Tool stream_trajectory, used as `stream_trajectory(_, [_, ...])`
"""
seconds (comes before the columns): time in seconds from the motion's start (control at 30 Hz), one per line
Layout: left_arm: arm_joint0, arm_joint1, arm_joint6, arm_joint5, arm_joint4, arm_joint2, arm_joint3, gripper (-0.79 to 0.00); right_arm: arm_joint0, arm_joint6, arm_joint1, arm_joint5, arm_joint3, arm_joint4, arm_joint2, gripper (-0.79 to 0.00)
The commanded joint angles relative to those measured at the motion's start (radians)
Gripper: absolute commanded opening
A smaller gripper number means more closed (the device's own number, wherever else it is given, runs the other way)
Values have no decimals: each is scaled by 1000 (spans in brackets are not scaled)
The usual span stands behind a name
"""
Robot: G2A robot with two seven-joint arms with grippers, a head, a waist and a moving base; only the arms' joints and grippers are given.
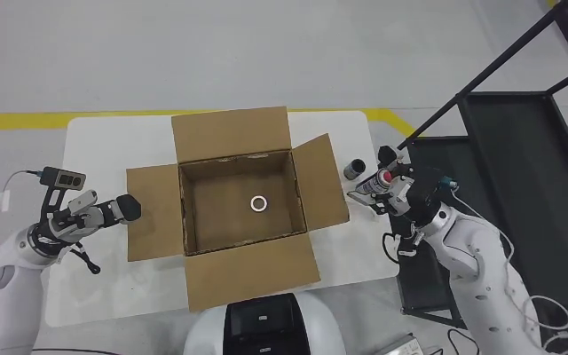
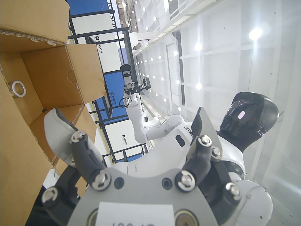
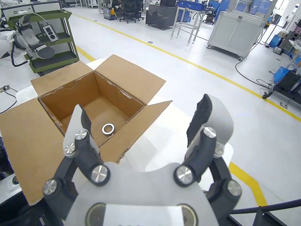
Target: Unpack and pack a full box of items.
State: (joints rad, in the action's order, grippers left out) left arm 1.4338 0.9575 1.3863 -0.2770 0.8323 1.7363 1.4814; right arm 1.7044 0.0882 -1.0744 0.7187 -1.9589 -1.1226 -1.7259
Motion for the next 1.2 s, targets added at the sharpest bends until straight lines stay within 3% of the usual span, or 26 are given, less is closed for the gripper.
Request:
stream_trajectory(0.0, [0, 0, 0, 0, 0, 0, 0, 0, 0, 0, 0, 0, 0, 0, 0, 0])
stream_trajectory(0.23, [0, 0, 0, 0, 0, 0, 0, 0, 13, 14, -1, -79, 29, -22, -39, 0])
stream_trajectory(0.47, [0, 0, 0, 0, 0, 0, 0, 0, 26, 197, -5, -140, 227, -120, -54, 0])
stream_trajectory(0.9, [0, 0, 0, 0, 0, 0, 0, 0, -96, 432, -25, -246, 641, -236, 90, 0])
stream_trajectory(1.17, [0, 0, 0, 0, 0, 0, 0, 0, -198, 448, -39, -225, 834, -232, 170, 0])
